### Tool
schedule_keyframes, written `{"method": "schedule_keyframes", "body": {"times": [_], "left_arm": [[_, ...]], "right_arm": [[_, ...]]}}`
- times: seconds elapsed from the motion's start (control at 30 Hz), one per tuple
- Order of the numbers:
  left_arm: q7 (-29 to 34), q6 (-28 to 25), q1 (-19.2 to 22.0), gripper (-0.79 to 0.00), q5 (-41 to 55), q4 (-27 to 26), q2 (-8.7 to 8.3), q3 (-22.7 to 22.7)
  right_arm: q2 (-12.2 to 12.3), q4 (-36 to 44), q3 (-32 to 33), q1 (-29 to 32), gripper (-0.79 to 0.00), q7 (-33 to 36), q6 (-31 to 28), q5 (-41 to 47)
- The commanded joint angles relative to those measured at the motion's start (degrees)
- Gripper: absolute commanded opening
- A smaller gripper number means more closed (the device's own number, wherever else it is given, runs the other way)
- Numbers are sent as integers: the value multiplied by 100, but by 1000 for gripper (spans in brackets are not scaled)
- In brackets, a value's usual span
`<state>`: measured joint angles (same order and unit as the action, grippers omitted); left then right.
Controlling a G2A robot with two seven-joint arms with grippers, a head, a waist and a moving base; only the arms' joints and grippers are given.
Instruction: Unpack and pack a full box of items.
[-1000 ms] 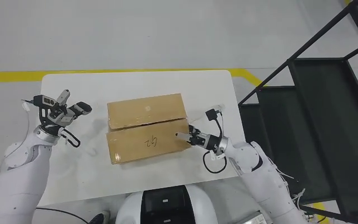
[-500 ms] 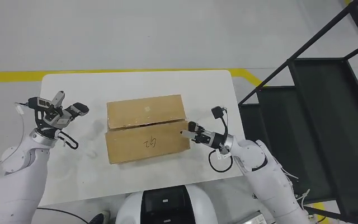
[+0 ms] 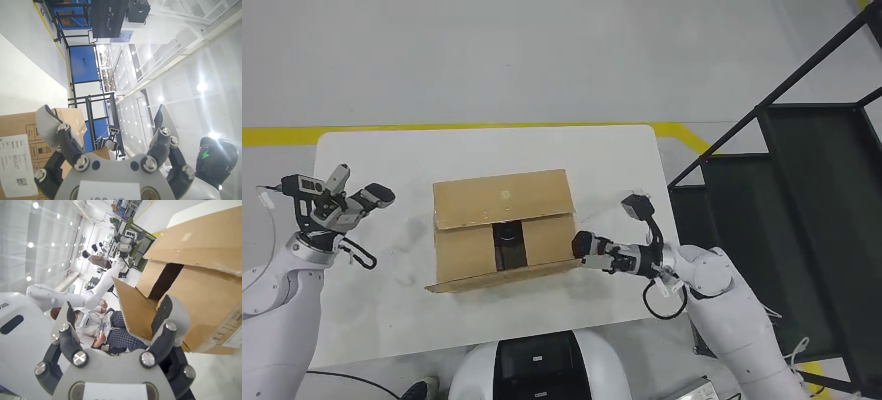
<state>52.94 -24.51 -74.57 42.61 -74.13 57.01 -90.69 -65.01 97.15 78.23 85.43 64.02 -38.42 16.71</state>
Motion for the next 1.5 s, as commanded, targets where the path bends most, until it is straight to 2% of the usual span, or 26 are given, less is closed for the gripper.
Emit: {"method": "schedule_keyframes", "body": {"times": [0.0, 0.13, 0.43, 0.7, 1.47], "left_arm": [[14, 40, -25, 0, -23, -66, 2, -1], [31, 100, -53, 0, -60, -224, 17, 53], [157, 136, -70, 0, -88, -436, 67, 264], [145, 72, -56, 0, -42, -482, 108, 388], [145, 72, -56, 0, -42, -482, 108, 388]], "right_arm": [[53, 184, -37, 75, 0, 288, 104, -21], [188, 519, -148, 289, 0, 443, 259, -356], [381, 576, -290, 612, 0, 249, 65, -1012], [431, 520, -400, 821, 0, -237, -156, -1869], [432, 530, -416, 820, 0, -250, -167, -1890]]}}
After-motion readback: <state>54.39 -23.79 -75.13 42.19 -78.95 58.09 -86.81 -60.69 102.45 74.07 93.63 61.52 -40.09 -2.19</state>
